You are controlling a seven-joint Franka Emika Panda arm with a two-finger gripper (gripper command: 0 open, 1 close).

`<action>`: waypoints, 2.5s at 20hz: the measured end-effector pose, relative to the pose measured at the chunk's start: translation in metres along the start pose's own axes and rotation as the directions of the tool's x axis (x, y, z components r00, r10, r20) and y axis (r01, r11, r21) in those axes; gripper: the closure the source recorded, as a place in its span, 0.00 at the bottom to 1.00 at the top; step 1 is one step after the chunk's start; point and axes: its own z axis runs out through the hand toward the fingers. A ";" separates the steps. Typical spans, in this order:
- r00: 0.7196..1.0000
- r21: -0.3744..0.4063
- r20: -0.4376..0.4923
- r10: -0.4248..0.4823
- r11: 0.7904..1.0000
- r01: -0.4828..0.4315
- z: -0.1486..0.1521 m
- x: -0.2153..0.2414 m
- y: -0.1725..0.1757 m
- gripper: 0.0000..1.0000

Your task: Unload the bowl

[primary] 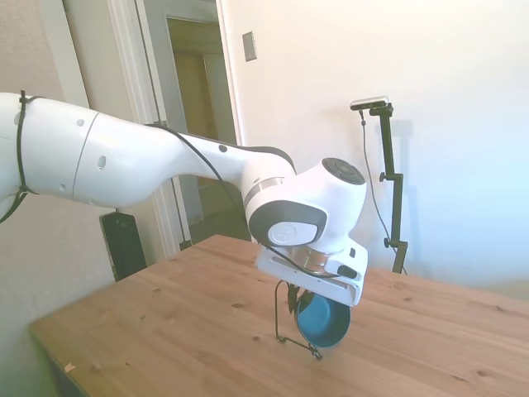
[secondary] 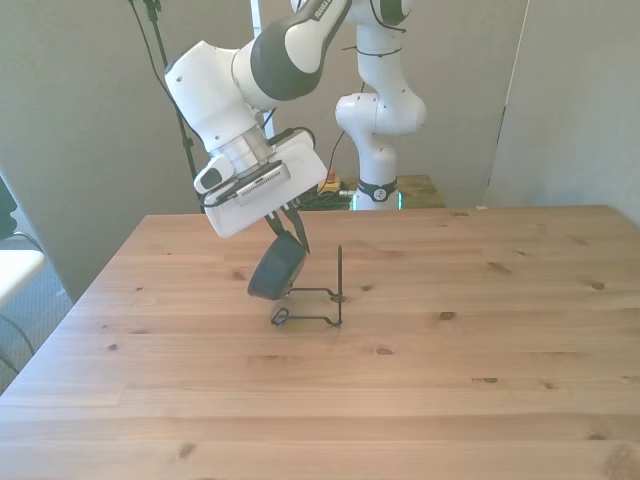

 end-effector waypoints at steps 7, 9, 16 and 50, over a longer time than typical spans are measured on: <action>0.995 -0.014 0.010 -0.097 0.995 0.097 -0.036 -0.050 -0.016 1.00; 0.991 -0.034 0.016 -0.135 0.990 0.135 -0.040 -0.071 -0.026 1.00; 0.955 -0.193 0.020 -0.295 0.936 0.294 -0.018 -0.149 -0.073 1.00; 0.982 -0.636 -0.041 -0.185 0.763 0.118 0.146 -0.175 -0.118 0.00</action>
